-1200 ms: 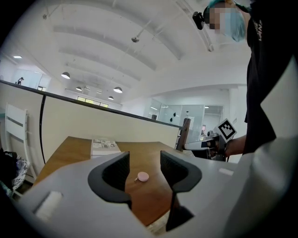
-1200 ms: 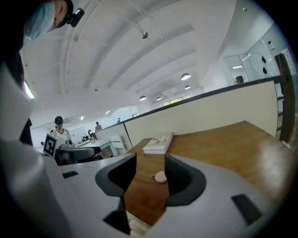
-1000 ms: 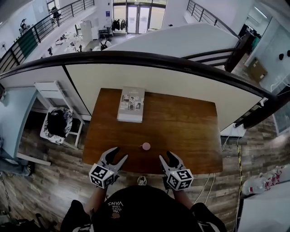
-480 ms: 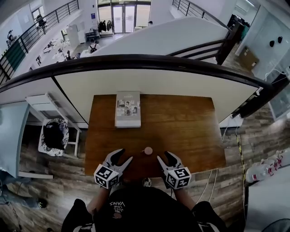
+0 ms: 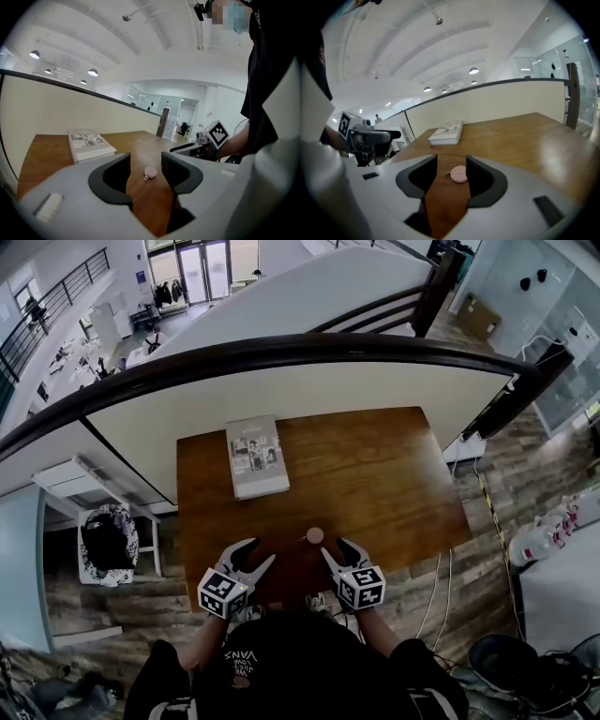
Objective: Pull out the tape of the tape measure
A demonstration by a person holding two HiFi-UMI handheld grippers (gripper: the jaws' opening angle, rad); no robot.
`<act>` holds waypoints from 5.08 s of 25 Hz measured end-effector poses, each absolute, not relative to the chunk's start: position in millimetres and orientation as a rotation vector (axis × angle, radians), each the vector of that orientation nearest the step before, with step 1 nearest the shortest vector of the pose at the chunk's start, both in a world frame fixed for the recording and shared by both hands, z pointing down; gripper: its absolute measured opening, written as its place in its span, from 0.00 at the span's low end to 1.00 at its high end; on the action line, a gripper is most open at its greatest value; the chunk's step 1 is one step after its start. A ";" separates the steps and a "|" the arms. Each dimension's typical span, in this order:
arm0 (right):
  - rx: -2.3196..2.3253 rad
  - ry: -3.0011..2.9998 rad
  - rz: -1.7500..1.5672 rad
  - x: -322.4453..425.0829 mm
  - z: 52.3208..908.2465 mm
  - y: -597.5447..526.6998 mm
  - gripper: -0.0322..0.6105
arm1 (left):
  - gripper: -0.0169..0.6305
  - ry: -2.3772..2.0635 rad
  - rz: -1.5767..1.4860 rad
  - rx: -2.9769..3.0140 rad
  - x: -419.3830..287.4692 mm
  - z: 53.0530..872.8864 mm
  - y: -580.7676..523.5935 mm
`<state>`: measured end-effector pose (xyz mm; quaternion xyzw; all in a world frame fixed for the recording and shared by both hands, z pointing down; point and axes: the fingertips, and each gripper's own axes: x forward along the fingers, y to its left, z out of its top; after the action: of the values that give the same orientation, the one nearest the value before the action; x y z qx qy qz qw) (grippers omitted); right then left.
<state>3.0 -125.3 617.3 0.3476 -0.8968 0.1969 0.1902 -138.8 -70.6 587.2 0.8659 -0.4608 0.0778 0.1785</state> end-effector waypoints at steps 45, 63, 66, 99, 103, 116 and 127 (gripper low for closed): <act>0.619 -2.421 0.366 -42.2 672.8 -143.2 0.39 | 0.35 -1.147 0.489 2.525 -121.9 631.3 -64.8; 0.616 -2.574 0.295 -36.5 579.8 -102.4 0.39 | 0.35 -0.820 0.634 2.974 -58.6 605.2 -85.9; 0.627 -2.575 0.307 -32.9 578.7 -98.1 0.39 | 0.34 -0.776 0.625 3.027 -52.1 598.1 -84.9; 0.954 -2.488 0.459 30.8 589.2 -135.3 0.39 | 0.05 -0.828 0.556 3.043 -62.0 574.3 -76.2; 1.047 -2.414 0.467 54.9 595.7 -146.7 0.39 | 0.05 -0.844 0.547 3.037 -71.0 570.3 -72.9; 1.178 -2.296 0.529 98.1 614.7 -159.1 0.39 | 0.05 -0.964 0.533 2.905 -103.7 583.3 -74.8; 1.171 -2.289 0.558 95.7 622.0 -157.8 0.39 | 0.05 -1.132 0.482 2.718 -123.1 598.6 -92.0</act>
<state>95.7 -157.8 622.0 0.4308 -0.8418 0.2053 0.2525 -123.1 -92.0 598.6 0.9082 -0.3783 0.1610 0.0787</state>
